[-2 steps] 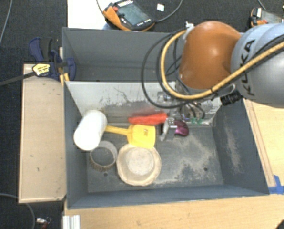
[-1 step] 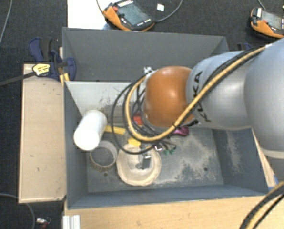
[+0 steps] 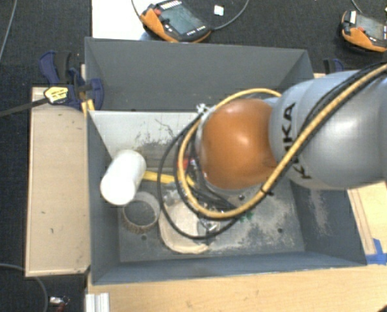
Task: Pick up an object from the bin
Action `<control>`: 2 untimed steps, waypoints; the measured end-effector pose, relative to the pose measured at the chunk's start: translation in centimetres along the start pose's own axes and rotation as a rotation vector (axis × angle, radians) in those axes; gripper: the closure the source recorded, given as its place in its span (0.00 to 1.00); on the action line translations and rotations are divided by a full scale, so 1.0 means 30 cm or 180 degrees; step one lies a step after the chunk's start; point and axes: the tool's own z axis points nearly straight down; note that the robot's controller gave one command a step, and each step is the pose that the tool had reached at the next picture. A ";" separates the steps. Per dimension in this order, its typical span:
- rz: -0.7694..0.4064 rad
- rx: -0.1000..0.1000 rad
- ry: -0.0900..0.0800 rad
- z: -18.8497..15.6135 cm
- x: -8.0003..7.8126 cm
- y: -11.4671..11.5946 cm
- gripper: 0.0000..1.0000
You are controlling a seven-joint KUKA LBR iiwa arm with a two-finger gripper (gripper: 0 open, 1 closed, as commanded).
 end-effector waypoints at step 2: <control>-0.1709 0.0002 -0.0003 0.306 -0.051 -0.189 0.00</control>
Offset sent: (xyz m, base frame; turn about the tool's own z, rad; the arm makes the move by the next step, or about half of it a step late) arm 0.0430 -0.0397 -0.0921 -0.5423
